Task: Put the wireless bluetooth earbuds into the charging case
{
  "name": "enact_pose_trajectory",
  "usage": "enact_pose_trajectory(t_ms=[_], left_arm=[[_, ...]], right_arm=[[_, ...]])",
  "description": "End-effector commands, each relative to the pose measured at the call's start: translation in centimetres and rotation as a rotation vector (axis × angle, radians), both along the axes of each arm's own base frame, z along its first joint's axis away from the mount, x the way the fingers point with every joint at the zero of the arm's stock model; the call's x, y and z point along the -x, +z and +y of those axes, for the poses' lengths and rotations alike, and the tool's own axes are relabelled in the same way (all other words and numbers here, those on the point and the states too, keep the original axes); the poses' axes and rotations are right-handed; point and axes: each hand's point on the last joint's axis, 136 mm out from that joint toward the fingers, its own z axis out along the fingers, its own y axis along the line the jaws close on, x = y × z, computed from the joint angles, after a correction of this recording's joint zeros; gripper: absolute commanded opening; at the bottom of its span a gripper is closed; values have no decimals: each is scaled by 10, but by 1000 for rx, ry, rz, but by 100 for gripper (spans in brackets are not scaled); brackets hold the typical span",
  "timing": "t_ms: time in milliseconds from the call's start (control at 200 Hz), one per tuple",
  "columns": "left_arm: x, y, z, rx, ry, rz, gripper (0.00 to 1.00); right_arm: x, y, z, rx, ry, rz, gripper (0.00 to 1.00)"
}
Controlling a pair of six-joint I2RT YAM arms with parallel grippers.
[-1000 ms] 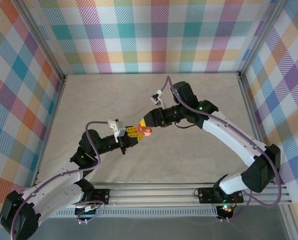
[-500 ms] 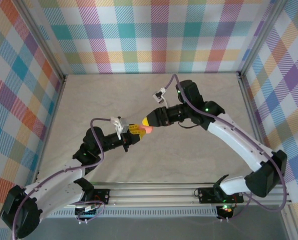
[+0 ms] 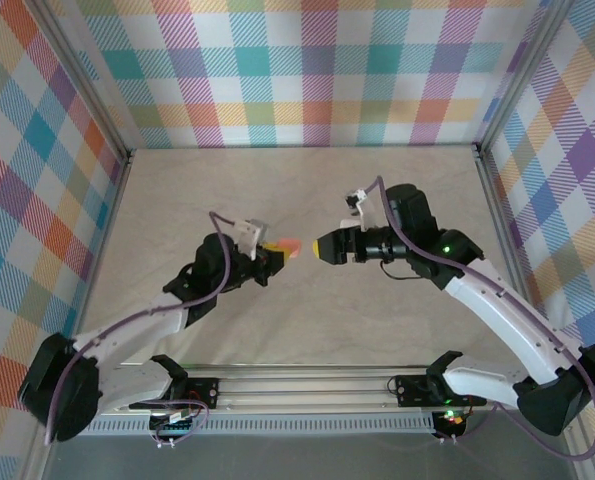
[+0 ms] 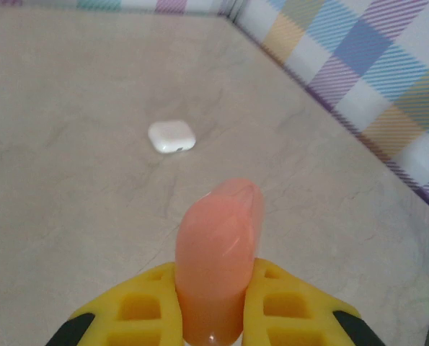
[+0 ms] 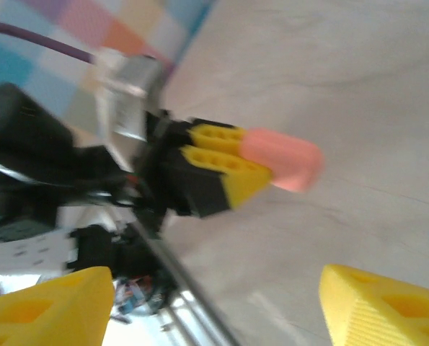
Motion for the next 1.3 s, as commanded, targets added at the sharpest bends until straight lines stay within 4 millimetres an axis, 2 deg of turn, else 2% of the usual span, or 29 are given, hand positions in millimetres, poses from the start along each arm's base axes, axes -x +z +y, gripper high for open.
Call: enact_pose_trajectory(t_ms=[0,100,175,370,465,575,650,775,900,930,940,950,1065,1135,1225,1300], left_arm=[[-15,-20,-7,-27,31,142,3],[-28,-40,-22,-44,10,224,0],[-37,-62,-31,-66,10,295,0],[-57,-109,-45,-128,32,423,0],[-65,-126,-45,-159,54,447,6],[-71,-137,-46,-197,62,457,16],[-74,-140,-43,-228,75,453,27],[-81,-135,-36,-276,104,421,53],[-87,-119,-29,-325,123,373,80],[-89,-113,-28,-335,126,357,88],[-89,-111,-27,-340,126,354,96],[-89,-110,-26,-348,127,351,99],[-92,-84,-16,-405,140,282,100],[-95,-67,-3,-449,167,225,100],[-98,-50,22,-509,227,152,100],[-102,-43,51,-557,304,86,100]], right_arm=[[-20,-26,-41,136,-196,-73,83],[-32,-54,-73,233,-322,-103,91],[-38,-74,-97,305,-412,-104,95],[-46,-109,-144,428,-556,-101,100],[-51,-122,-163,481,-612,-115,100],[-56,-131,-182,520,-674,-126,100],[-60,-134,-195,540,-718,-139,100],[-66,-133,-216,575,-772,-170,100],[-74,-139,-232,606,-774,-272,100],[-76,-141,-236,605,-777,-300,100],[-77,-142,-237,601,-783,-307,100],[-77,-143,-239,597,-789,-311,100],[-85,-149,-253,560,-852,-368,100],[-92,-154,-260,576,-870,-411,100],[-103,-161,-260,580,-859,-466,100],[-112,-164,-258,574,-855,-513,100]])
